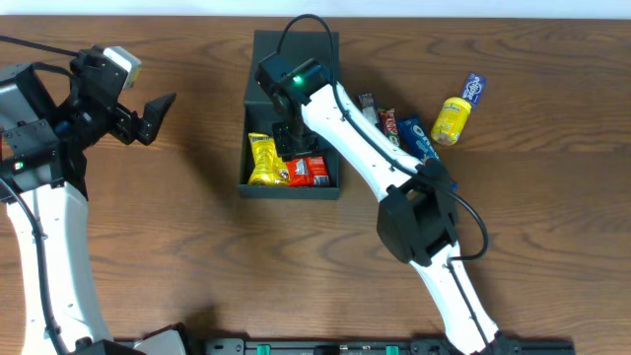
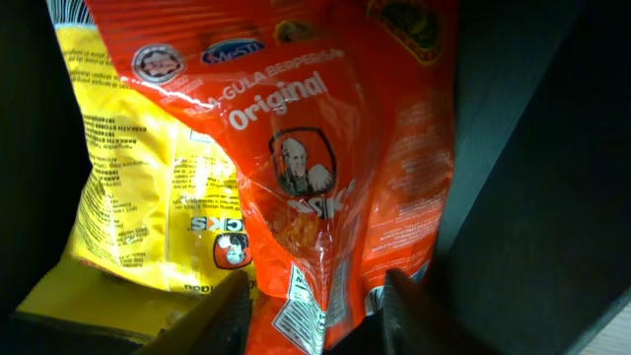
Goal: Pack container
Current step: 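Push the red bag down into the box with the right gripper, then press the bags flat inside the box, then lift the right gripper out, then move the right gripper to the blue Oreo pack and grasp it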
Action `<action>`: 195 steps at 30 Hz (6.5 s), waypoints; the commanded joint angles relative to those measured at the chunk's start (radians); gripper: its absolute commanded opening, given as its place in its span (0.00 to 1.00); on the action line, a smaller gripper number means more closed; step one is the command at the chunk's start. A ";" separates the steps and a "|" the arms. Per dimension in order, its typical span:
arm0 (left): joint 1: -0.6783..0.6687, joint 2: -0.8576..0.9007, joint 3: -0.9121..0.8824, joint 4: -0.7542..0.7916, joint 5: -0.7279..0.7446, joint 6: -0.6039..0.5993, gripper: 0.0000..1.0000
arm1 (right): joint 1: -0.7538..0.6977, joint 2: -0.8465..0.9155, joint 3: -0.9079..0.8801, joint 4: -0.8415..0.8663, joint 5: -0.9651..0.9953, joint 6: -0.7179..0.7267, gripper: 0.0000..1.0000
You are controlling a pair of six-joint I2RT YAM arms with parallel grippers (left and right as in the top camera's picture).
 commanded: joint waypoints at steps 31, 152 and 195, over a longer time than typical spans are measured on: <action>0.002 0.009 0.006 0.003 0.015 -0.011 0.95 | -0.013 0.059 -0.021 -0.095 0.134 0.221 0.01; 0.001 0.009 0.006 0.003 -0.008 -0.101 0.95 | -0.183 -0.111 -0.229 0.095 -0.246 -0.462 0.01; 0.001 0.009 0.006 -0.001 -0.008 -0.126 0.95 | -0.158 -0.148 -0.031 0.127 -0.058 -0.356 0.01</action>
